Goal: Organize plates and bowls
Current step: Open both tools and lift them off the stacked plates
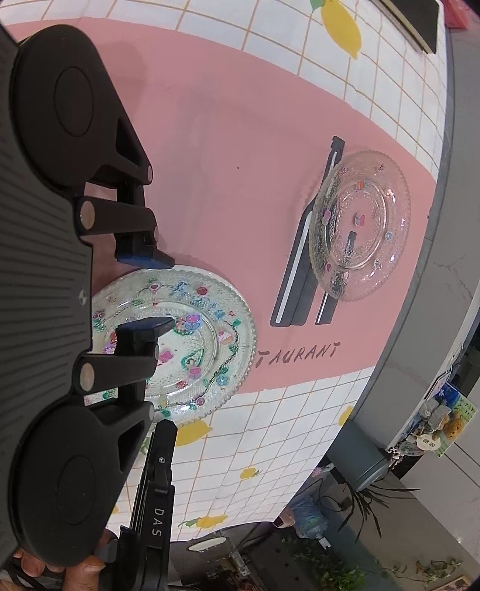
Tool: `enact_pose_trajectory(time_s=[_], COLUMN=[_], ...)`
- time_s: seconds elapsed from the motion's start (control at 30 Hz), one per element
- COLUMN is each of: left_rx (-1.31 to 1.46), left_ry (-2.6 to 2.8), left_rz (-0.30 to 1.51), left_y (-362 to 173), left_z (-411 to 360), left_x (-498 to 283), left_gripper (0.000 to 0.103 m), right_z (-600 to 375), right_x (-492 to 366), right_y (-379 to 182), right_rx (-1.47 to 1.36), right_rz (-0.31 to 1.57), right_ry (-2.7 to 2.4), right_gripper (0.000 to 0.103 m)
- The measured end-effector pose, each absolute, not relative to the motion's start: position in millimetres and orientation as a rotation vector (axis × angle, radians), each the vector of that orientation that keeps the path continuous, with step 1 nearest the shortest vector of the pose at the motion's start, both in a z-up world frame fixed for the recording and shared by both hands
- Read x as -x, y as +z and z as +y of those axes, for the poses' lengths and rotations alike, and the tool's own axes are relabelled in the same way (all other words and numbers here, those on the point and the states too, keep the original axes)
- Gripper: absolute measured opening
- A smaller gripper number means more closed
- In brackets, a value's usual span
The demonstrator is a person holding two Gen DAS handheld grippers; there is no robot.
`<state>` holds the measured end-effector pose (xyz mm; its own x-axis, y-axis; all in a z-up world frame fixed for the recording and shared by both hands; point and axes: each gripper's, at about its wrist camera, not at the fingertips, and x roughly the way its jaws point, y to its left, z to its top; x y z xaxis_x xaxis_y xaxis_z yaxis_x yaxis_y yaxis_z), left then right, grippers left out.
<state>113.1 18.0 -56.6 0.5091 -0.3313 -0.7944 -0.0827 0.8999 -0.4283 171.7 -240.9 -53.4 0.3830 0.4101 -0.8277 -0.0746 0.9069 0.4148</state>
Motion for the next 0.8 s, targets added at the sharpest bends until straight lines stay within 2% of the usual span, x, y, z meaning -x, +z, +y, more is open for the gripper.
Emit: enact_pose_trajectory(time_s=[0.8], left_rx=[0.414], left_ry=[-0.128], left_rz=[0.946], left_y=[-26], left_z=[35], left_x=[-111], left_gripper=[0.03], right_z=[-240], right_x=[-165], right_y=[-36], right_rx=[-0.333], right_rz=[1.097], right_ry=[0.313], right_gripper=[0.009])
